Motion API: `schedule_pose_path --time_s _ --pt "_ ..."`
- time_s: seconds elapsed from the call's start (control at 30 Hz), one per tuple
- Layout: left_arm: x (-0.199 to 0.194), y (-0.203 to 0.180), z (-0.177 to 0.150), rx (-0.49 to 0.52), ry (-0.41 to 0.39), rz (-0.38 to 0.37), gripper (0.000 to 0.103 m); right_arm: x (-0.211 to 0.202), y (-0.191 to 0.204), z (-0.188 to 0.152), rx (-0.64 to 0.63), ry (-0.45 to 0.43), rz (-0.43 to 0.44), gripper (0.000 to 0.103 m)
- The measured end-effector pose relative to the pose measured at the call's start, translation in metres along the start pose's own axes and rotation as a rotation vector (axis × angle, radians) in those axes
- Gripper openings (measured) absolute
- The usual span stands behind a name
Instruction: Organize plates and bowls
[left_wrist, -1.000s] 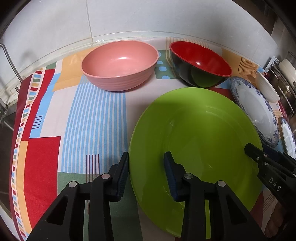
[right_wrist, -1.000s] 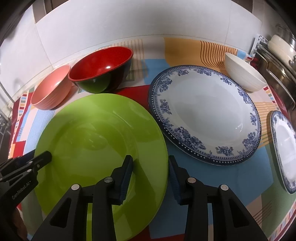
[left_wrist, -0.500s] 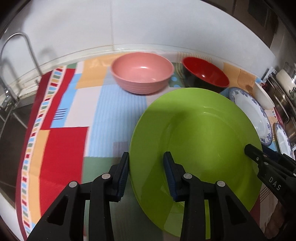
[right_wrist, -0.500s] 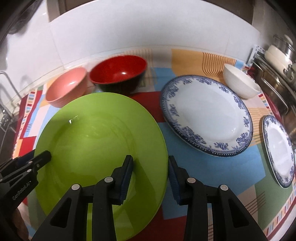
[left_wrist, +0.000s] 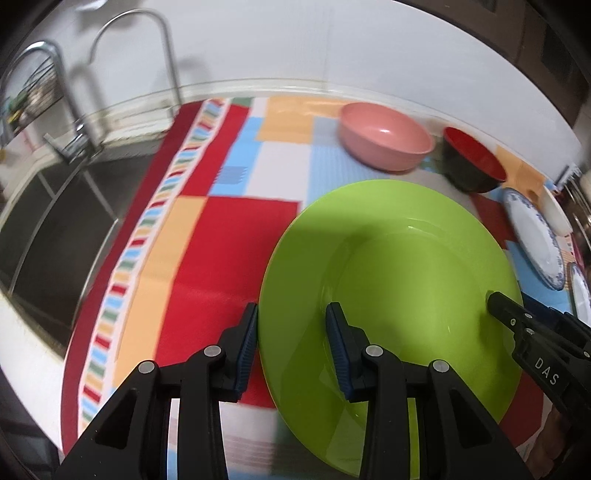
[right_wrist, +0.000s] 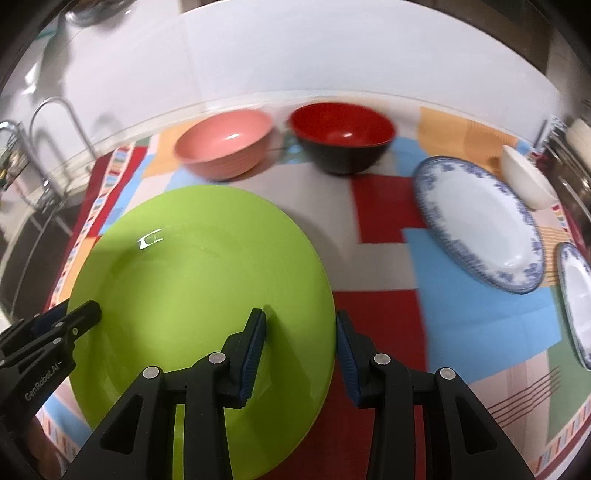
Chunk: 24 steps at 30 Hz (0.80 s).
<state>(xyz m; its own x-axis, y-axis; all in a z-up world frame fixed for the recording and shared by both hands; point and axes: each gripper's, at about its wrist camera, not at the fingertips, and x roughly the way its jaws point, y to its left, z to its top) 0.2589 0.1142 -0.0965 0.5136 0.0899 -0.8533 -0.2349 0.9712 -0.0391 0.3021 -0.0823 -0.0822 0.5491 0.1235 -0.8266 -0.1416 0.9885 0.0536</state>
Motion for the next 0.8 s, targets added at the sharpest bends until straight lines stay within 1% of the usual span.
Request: schedule_pose_path --time_s 0.23,0.37,0.53,0.8 --pt "-0.003 0.027 -0.019 -0.045 0.024 0.039 0.036 0.008 0.032 -0.013 -0.045 0.044 0.040 0.039" --pt "-0.002 0.037 -0.026 -0.058 0.038 0.044 0.036 0.010 0.046 -0.019 -0.061 0.063 0.050 0.039" --pt "0.001 0.044 -0.031 -0.056 0.049 0.047 0.036 0.013 0.056 -0.024 -0.072 0.082 0.048 0.039" --pt "0.006 0.049 -0.035 -0.039 0.063 0.038 0.036 0.015 0.063 -0.032 -0.065 0.096 0.034 0.039"
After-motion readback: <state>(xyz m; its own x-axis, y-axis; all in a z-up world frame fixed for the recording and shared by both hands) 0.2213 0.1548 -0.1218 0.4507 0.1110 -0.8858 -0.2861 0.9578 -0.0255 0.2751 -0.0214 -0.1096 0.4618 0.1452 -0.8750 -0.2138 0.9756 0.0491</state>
